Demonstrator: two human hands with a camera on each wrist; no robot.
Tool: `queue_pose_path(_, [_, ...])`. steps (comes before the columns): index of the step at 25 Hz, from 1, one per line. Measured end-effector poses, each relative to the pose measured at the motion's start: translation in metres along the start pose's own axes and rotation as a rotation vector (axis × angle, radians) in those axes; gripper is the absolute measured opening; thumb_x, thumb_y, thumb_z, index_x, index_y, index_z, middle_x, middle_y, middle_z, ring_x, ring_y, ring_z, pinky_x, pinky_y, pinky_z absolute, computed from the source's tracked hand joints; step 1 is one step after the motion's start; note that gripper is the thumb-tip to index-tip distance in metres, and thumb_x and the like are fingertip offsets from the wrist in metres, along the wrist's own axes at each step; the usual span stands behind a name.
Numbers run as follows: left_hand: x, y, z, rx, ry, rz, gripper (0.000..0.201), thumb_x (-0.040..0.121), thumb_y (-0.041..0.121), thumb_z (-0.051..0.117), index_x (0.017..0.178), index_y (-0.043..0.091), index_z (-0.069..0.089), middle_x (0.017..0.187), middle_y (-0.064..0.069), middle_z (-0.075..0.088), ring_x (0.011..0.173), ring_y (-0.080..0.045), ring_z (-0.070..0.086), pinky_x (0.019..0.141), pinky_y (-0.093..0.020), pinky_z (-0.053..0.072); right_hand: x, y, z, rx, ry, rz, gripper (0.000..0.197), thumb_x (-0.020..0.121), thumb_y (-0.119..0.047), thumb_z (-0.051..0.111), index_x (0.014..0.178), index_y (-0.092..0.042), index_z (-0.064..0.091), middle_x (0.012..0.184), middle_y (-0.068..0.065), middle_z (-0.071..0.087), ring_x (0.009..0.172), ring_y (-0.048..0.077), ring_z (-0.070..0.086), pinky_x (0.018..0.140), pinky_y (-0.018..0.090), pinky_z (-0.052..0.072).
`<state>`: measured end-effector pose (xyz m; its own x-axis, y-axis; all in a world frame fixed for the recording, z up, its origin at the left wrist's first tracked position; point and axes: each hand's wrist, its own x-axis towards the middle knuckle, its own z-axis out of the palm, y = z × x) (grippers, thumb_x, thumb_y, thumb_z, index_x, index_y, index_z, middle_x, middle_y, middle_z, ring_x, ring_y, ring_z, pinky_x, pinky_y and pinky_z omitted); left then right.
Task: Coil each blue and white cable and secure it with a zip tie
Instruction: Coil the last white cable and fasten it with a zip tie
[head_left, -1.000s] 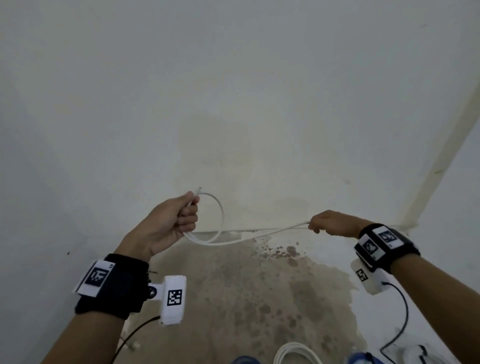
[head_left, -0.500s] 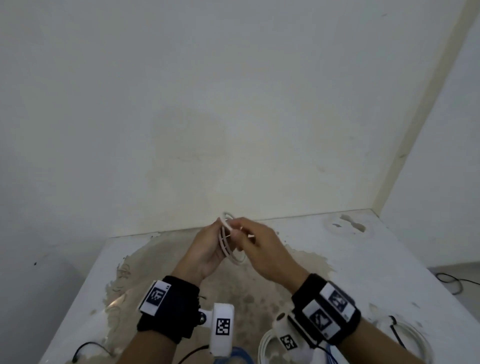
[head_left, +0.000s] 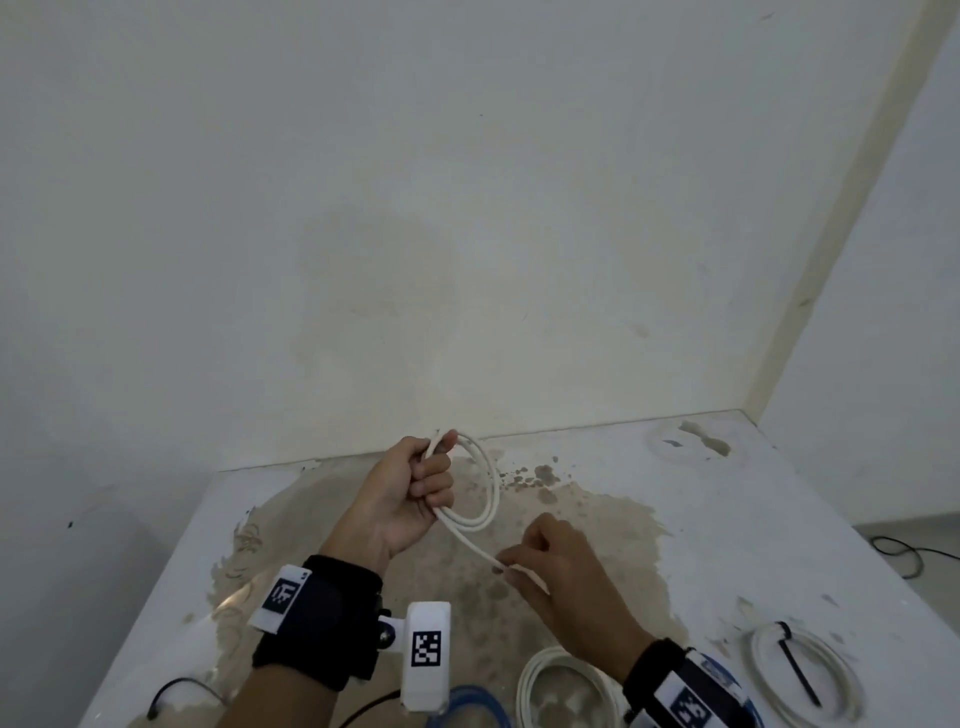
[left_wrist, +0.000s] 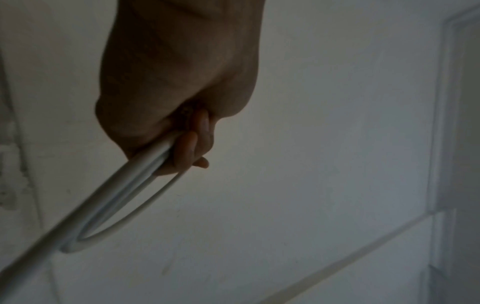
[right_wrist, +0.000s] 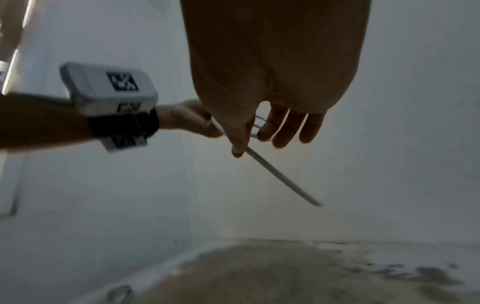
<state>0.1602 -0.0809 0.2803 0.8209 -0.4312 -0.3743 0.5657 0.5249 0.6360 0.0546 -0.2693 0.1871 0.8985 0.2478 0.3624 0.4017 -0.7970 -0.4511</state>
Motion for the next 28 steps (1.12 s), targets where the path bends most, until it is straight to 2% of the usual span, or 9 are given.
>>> queue_pose_path(3, [-0.005, -0.007, -0.004, 0.069, 0.001, -0.045, 0.027, 0.092, 0.018, 0.033, 0.068, 0.017, 0.045, 0.046, 0.008, 0.025, 0.031, -0.005, 0.023, 0.034, -0.02, 0.021, -0.009, 0.022, -0.001, -0.002, 0.044, 0.225, 0.014, 0.099, -0.036, 0.051, 0.092, -0.034, 0.062, 0.074, -0.01, 0.058, 0.06, 0.01, 0.052, 0.056, 0.028, 0.044])
queue_pose_path(7, [-0.009, -0.028, 0.001, 0.136, -0.02, -0.141, 0.024, 0.085, 0.018, 0.035, 0.062, 0.019, 0.04, 0.045, 0.008, 0.021, 0.029, -0.004, 0.018, 0.034, -0.017, 0.01, -0.004, 0.02, -0.015, 0.574, 0.106, 0.58, 0.02, 0.098, -0.014, 0.057, 0.083, -0.02, 0.069, 0.077, 0.004, 0.07, 0.06, 0.017, 0.068, 0.067, 0.04, 0.061])
queue_pose_path(9, [-0.009, -0.038, 0.005, 0.19, -0.019, -0.18, 0.025, 0.086, 0.018, 0.034, 0.062, 0.019, 0.039, 0.046, 0.008, 0.018, 0.029, -0.004, 0.016, 0.034, -0.015, 0.009, 0.005, 0.011, -0.021, 0.647, 0.242, 0.579, 0.019, 0.098, -0.007, 0.056, 0.1, -0.023, 0.065, 0.084, 0.007, 0.072, 0.06, 0.015, 0.069, 0.063, 0.035, 0.061])
queue_pose_path(12, [-0.009, -0.043, 0.01, 0.226, -0.035, -0.202, 0.023, 0.086, 0.018, 0.034, 0.064, 0.018, 0.04, 0.048, 0.008, 0.017, 0.03, -0.004, 0.015, 0.034, -0.015, 0.008, 0.014, 0.004, -0.02, 0.59, 0.348, 0.507, 0.047, 0.098, -0.004, 0.055, 0.131, -0.037, 0.047, 0.099, -0.007, 0.075, 0.072, 0.01, 0.071, 0.064, 0.027, 0.058])
queue_pose_path(15, [-0.012, -0.036, 0.012, 0.22, -0.076, -0.236, 0.025, 0.089, 0.018, 0.032, 0.066, 0.017, 0.043, 0.046, 0.008, 0.02, 0.035, -0.005, 0.007, 0.033, -0.015, 0.008, 0.017, -0.005, -0.02, 0.661, 0.398, 0.452, 0.034, 0.102, -0.006, 0.05, 0.124, -0.028, 0.064, 0.109, -0.011, 0.073, 0.093, 0.009, 0.07, 0.069, 0.026, 0.056])
queue_pose_path(18, [-0.017, -0.032, 0.013, 0.257, -0.097, -0.261, 0.028, 0.092, 0.021, 0.033, 0.068, 0.015, 0.047, 0.046, 0.009, 0.02, 0.038, -0.006, 0.005, 0.033, -0.015, 0.009, 0.019, -0.02, -0.027, 0.97, 0.349, 0.502, 0.045, 0.104, 0.004, 0.035, 0.122, -0.02, 0.068, 0.104, -0.008, 0.075, 0.069, 0.02, 0.069, 0.056, 0.03, 0.056])
queue_pose_path(21, [-0.02, -0.035, 0.016, 0.347, -0.069, -0.256, 0.041, 0.099, 0.039, 0.037, 0.068, 0.016, 0.05, 0.048, 0.009, 0.017, 0.033, -0.003, 0.011, 0.035, -0.015, 0.008, 0.02, -0.026, -0.028, 1.0, 0.385, 0.503, 0.049, 0.104, 0.003, 0.028, 0.118, -0.017, 0.071, 0.094, 0.005, 0.075, 0.046, 0.018, 0.049, 0.046, 0.031, 0.047])
queue_pose_path(24, [-0.021, -0.042, 0.02, 0.449, -0.056, -0.237, 0.045, 0.097, 0.051, 0.044, 0.067, 0.018, 0.05, 0.051, 0.009, 0.017, 0.035, -0.004, 0.012, 0.035, -0.017, 0.009, 0.023, -0.027, -0.02, 0.929, 0.454, 0.452, 0.038, 0.106, -0.008, 0.039, 0.11, -0.021, 0.074, 0.09, 0.004, 0.073, 0.044, 0.006, 0.045, 0.044, 0.024, 0.04])
queue_pose_path(28, [-0.02, -0.045, 0.021, 0.472, -0.073, -0.252, 0.035, 0.1, 0.037, 0.04, 0.071, 0.018, 0.046, 0.051, 0.009, 0.017, 0.035, -0.003, 0.013, 0.034, -0.016, 0.01, 0.019, -0.022, -0.012, 0.747, 0.407, 0.389, 0.025, 0.104, -0.025, 0.048, 0.117, -0.033, 0.068, 0.087, -0.008, 0.07, 0.05, 0.001, 0.051, 0.051, 0.015, 0.039])
